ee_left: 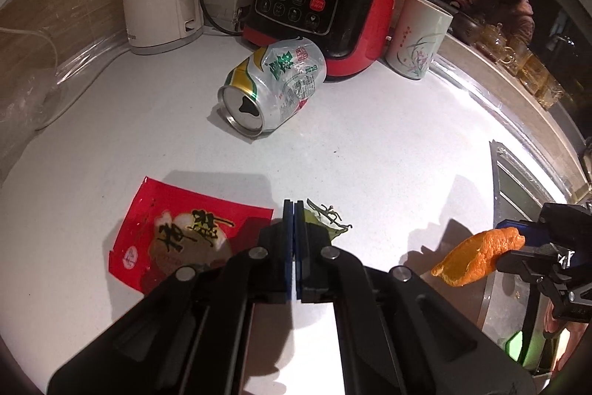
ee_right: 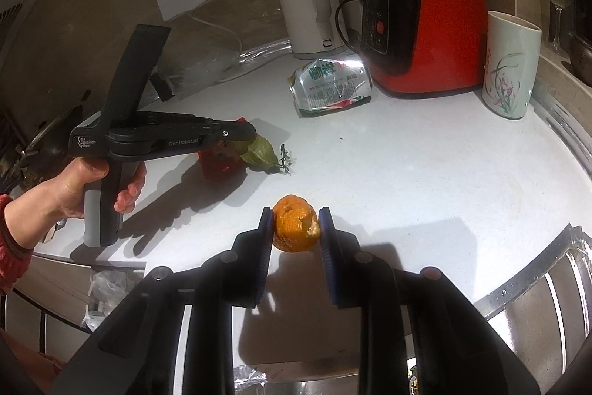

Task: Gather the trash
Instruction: 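Carry the leaf and peel over the bin and open both tools to drop them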

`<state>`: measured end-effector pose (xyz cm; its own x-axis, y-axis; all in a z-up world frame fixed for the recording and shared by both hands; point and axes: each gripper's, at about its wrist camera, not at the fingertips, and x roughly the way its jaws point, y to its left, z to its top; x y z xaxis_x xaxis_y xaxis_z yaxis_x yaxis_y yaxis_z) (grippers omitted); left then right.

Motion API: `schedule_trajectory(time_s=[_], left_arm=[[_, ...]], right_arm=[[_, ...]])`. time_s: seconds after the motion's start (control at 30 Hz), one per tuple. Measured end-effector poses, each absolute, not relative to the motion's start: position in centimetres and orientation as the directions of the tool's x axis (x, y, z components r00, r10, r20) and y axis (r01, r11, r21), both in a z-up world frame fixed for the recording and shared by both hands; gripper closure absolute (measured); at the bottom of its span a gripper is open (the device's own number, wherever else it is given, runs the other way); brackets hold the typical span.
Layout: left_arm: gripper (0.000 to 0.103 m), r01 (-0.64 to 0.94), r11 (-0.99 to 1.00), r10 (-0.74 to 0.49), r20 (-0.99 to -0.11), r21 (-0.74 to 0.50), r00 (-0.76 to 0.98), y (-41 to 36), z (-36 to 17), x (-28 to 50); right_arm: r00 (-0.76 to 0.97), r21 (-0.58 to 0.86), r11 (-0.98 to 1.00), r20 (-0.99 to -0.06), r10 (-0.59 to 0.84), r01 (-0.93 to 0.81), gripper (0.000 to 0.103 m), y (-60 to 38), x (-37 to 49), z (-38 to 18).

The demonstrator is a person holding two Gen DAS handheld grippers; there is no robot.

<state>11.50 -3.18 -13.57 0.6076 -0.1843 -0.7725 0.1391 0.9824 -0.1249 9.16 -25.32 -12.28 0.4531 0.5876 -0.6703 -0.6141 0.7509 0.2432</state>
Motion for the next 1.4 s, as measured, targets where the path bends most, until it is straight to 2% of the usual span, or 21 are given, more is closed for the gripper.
schedule_trajectory(time_s=[0.3, 0.57, 0.9, 1.17, 1.27, 1.3, 1.33, 1.4], left_arm=[[0.103, 0.155, 0.976, -0.217, -0.737, -0.153, 0.640, -1.5, -10.8, 4.3], [0.103, 0.173, 0.977, -0.209, -0.755, -0.128, 0.622, -1.0, -9.7, -5.7], [0.103, 0.221, 0.966, -0.239, -0.785, -0.133, 0.571, -1.1, -11.7, -15.5], [0.103, 0.288, 0.953, -0.250, -0.784, -0.094, 0.568, -1.5, -11.7, -19.4], [0.103, 0.302, 0.950, -0.243, -0.788, -0.076, 0.566, -1.7, -12.1, -20.1], [0.103, 0.308, 0.948, -0.244, -0.789, -0.073, 0.564, -1.8, -12.2, -20.3], [0.103, 0.314, 0.947, -0.245, -0.790, -0.070, 0.562, -1.8, -12.3, -20.5], [0.103, 0.323, 0.944, -0.249, -0.791, -0.069, 0.558, -1.7, -12.4, -20.7]], right_arm=[[0.457, 0.221, 0.729, -0.653, 0.604, -0.648, 0.078, -23.1, 3.7, -9.2], [0.402, 0.223, 0.693, -0.677, 0.616, -0.685, 0.078, -19.4, -6.5, -8.4], [0.357, 0.259, 0.736, -0.743, 0.566, -0.626, 0.078, -15.4, -18.4, -12.4], [0.342, 0.247, 0.799, -0.806, 0.483, -0.548, 0.078, -13.0, -21.5, -18.9], [0.332, 0.226, 0.819, -0.832, 0.444, -0.528, 0.068, -11.9, -21.5, -21.5], [0.320, 0.227, 0.822, -0.841, 0.436, -0.523, 0.057, -11.6, -21.5, -22.3], [0.316, 0.231, 0.826, -0.844, 0.433, -0.515, 0.039, -11.6, -21.7, -22.8], [0.327, 0.233, 0.845, -0.847, 0.420, -0.482, 0.030, -11.7, -21.9, -23.0]])
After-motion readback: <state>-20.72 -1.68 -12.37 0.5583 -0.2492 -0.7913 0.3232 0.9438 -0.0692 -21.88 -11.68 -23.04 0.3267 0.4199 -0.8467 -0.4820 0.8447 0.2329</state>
